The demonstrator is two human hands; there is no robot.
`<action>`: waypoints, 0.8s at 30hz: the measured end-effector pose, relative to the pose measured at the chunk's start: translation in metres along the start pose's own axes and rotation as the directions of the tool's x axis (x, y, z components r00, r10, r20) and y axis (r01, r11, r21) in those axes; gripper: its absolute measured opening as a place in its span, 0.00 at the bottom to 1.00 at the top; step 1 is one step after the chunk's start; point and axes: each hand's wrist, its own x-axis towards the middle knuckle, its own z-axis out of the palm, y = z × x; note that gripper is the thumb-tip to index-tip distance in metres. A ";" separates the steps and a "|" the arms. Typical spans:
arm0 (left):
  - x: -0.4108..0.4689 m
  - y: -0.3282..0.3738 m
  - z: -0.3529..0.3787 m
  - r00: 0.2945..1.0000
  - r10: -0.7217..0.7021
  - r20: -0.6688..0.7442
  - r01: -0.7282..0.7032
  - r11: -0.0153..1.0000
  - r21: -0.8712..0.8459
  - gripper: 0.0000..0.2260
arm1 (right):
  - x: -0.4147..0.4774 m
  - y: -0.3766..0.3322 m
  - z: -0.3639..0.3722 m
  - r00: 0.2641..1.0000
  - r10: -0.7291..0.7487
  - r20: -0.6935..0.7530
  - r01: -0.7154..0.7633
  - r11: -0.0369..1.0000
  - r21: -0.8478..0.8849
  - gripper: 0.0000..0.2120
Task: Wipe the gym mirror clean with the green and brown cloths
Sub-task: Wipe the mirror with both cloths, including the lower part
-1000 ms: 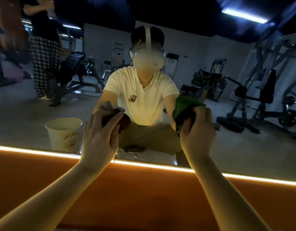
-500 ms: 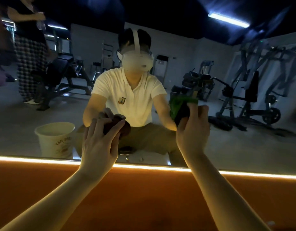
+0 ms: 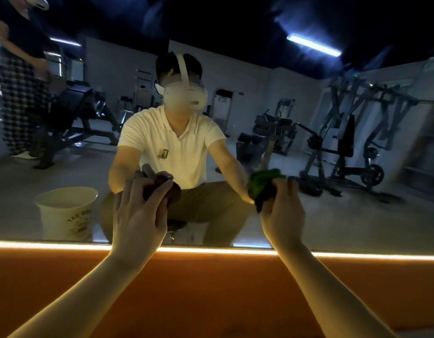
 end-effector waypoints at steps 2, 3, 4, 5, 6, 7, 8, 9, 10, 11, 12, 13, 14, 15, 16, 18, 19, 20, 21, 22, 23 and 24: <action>-0.002 0.005 0.000 1.000 0.004 0.013 -0.004 1.000 0.007 0.18 | 0.003 -0.017 0.016 0.981 0.157 -0.110 -0.151 0.986 0.064 0.14; -0.002 0.007 -0.001 1.000 0.015 0.025 -0.016 1.000 0.013 0.18 | 0.001 -0.033 0.024 0.979 0.169 -0.115 -0.159 0.983 0.091 0.16; -0.002 0.006 -0.002 0.999 0.030 0.042 -0.031 0.999 0.017 0.18 | -0.005 -0.052 0.032 0.983 0.160 -0.087 -0.152 0.984 0.094 0.16; -0.001 0.004 -0.003 0.998 0.036 0.060 -0.038 0.999 0.023 0.18 | -0.014 -0.069 0.041 0.995 0.090 -0.031 -0.087 0.993 0.084 0.15; -0.002 0.001 -0.004 0.997 0.035 0.074 -0.037 0.999 0.032 0.18 | -0.026 -0.085 0.047 0.997 -0.019 0.069 0.012 0.996 0.092 0.15; -0.002 -0.001 -0.005 0.997 0.026 0.076 -0.029 0.999 0.045 0.18 | -0.038 -0.097 0.053 0.975 -0.144 0.171 0.116 0.980 0.164 0.14; -0.003 -0.002 -0.006 0.997 0.013 0.072 -0.018 0.998 0.061 0.18 | -0.051 -0.104 0.059 0.924 -0.315 0.217 0.263 0.935 0.238 0.13; -0.004 -0.001 -0.006 0.998 0.006 0.067 -0.011 0.997 0.072 0.18 | -0.059 -0.104 0.060 0.860 -0.443 0.254 0.371 0.884 0.285 0.12; -0.004 0.000 -0.006 0.998 -0.002 0.064 -0.003 0.997 0.074 0.17 | -0.060 -0.097 0.059 0.819 -0.510 0.265 0.430 0.849 0.306 0.11; -0.004 0.001 -0.006 0.998 -0.013 0.062 0.008 0.997 0.074 0.17 | -0.055 -0.084 0.055 0.814 -0.518 0.263 0.445 0.847 0.292 0.11; -0.004 0.002 -0.007 0.998 -0.022 0.064 0.017 0.997 0.077 0.17 | -0.051 -0.066 0.053 0.847 -0.472 0.245 0.406 0.872 0.275 0.10; -0.004 0.004 -0.008 0.997 -0.029 0.070 0.023 0.997 0.080 0.17 | -0.045 -0.048 0.045 0.905 -0.374 0.203 0.321 0.913 0.252 0.10; -0.003 0.006 -0.010 0.996 -0.034 0.078 0.028 0.996 0.082 0.17 | -0.039 -0.028 0.034 0.955 -0.243 0.168 0.205 0.955 0.215 0.10; -0.001 0.008 -0.013 0.996 -0.037 0.087 0.029 0.996 0.085 0.16 | -0.034 -0.008 0.025 0.987 -0.103 0.122 0.080 0.980 0.180 0.11; 0.002 0.010 -0.017 0.995 -0.043 0.088 0.035 0.996 0.088 0.15 | -0.030 0.007 0.017 0.998 0.025 0.065 -0.035 0.984 0.172 0.13; 0.012 0.012 -0.028 0.996 -0.057 0.072 0.050 0.995 0.088 0.14 | -0.026 0.018 0.008 0.978 0.208 -0.003 -0.204 0.961 0.186 0.17; 0.017 0.011 -0.034 0.996 -0.063 0.066 0.057 0.994 0.088 0.15 | -0.024 0.015 0.006 0.964 0.266 -0.008 -0.259 0.944 0.204 0.20; 0.022 0.010 -0.039 0.995 -0.070 0.068 0.064 0.994 0.089 0.16 | -0.021 0.009 0.006 0.956 0.295 -0.005 -0.286 0.932 0.221 0.23; 0.024 0.007 -0.043 0.994 -0.081 0.072 0.074 0.993 0.090 0.16 | -0.018 0.002 0.005 0.953 0.303 -0.006 -0.293 0.925 0.241 0.24; 0.025 0.004 -0.046 0.992 -0.100 0.076 0.093 0.992 0.089 0.16 | -0.016 -0.005 0.006 0.954 0.301 -0.011 -0.288 0.921 0.261 0.23; 0.024 0.000 -0.049 0.989 -0.128 0.078 0.122 0.989 0.082 0.17 | -0.013 -0.011 0.008 0.953 0.301 -0.018 -0.284 0.917 0.279 0.21; 0.022 -0.005 -0.051 0.983 -0.165 0.081 0.159 0.985 0.070 0.17 | -0.010 -0.018 0.010 0.954 0.297 -0.028 -0.276 0.914 0.297 0.18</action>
